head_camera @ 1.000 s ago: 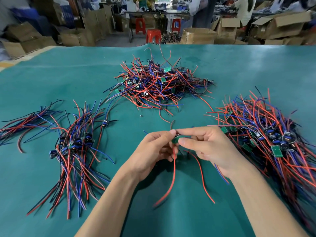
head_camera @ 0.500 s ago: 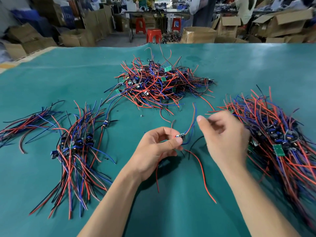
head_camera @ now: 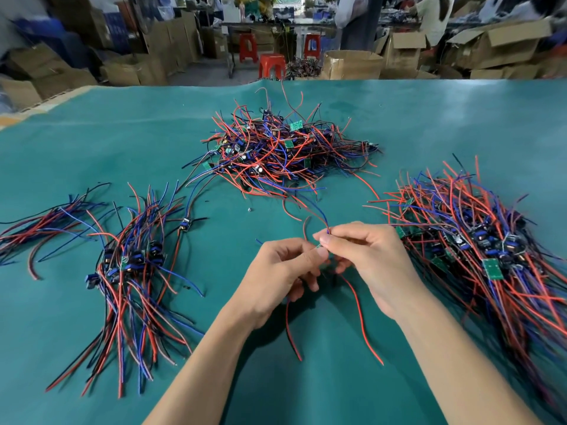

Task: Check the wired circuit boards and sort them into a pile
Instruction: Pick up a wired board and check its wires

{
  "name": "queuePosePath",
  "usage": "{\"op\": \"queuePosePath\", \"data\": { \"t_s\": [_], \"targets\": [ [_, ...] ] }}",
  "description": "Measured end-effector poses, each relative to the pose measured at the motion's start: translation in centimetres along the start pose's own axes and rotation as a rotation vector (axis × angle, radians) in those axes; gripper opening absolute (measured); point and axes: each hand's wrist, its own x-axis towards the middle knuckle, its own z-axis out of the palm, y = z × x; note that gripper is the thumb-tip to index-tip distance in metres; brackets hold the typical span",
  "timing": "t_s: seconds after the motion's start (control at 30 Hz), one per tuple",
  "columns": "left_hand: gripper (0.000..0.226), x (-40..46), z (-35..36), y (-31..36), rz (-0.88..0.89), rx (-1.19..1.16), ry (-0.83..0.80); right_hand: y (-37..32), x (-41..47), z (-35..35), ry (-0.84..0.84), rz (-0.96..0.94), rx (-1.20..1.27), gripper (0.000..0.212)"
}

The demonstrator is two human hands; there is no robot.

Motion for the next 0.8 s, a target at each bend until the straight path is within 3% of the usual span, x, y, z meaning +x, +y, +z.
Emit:
{"op": "queuePosePath", "data": {
  "t_s": [0.17, 0.4, 0.57, 0.63, 0.73, 0.8],
  "targets": [
    [0.033, -0.1, 0.2, 0.2, 0.019, 0.057, -0.021, 0.9, 0.7, -0.3, 0.246, 0.060, 0.096, 0.011],
    [0.033, -0.3, 0.3, 0.3, 0.038, 0.106, -0.108, 1.3, 1.9, -3.2, 0.620, -0.157, -0.196, 0.019],
    [0.027, -0.3, 0.0, 0.3, 0.027, -0.035, -0.035, 0.7, 2.3, -6.4, 0.883, -0.165, 0.008, 0.017],
    [0.026, -0.1, 0.2, 0.2, 0.037, -0.101, 0.032, 0.6, 1.9, -5.8, 0.793, -0.118, 0.043, 0.027],
    [0.027, 0.0, 0.5, 0.1, 0.058, -0.098, 0.053, 0.4, 0.8, -2.0, 0.306, -0.058, -0.058, 0.036],
    [0.028, -0.2, 0.3, 0.0, 0.071, -0.040, 0.032, 0.6, 0.0, 0.1, 0.049, -0.117, -0.215, 0.034]
  ]
}}
